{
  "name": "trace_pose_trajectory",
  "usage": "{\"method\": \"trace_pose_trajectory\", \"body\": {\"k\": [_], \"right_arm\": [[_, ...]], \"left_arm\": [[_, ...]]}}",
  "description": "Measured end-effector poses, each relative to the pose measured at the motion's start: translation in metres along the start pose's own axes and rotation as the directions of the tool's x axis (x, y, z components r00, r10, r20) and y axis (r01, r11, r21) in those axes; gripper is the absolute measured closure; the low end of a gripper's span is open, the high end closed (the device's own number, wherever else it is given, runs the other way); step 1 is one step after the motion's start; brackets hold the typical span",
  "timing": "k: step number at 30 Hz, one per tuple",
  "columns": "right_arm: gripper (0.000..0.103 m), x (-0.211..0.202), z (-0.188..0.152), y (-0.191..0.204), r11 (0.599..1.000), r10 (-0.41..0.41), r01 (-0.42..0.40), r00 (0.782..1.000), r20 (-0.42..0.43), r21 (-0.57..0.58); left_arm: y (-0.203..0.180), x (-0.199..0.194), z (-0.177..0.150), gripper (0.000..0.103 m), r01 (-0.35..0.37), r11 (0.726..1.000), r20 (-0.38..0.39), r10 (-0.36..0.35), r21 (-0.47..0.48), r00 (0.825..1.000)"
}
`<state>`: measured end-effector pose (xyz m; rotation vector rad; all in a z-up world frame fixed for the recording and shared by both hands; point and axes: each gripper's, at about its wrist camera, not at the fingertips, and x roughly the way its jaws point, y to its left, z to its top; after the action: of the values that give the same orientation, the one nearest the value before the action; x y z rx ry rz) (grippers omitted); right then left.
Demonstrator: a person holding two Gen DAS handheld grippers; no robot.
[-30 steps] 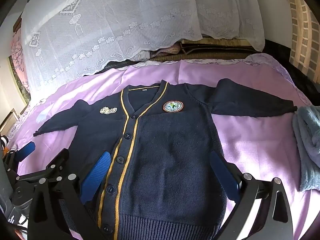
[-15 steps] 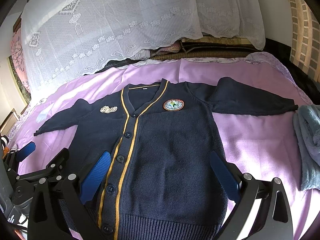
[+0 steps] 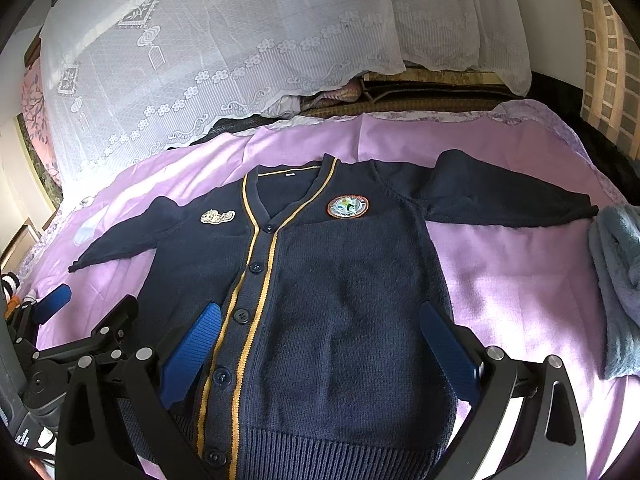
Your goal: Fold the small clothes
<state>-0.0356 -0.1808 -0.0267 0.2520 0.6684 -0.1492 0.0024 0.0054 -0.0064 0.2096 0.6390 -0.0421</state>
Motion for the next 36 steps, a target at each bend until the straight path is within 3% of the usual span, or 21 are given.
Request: {"method": "trace_pose_trajectory", "body": {"k": [36], "right_arm": [[0.003,0.0034,-0.0009,0.0003,1.000,0.009,-0.008,1.000,-0.022,0.011]], "left_arm": [[0.0066,-0.0006,-0.0049,0.004,0.003,1.000,-0.006,-0.003,-0.002,1.000]]}}
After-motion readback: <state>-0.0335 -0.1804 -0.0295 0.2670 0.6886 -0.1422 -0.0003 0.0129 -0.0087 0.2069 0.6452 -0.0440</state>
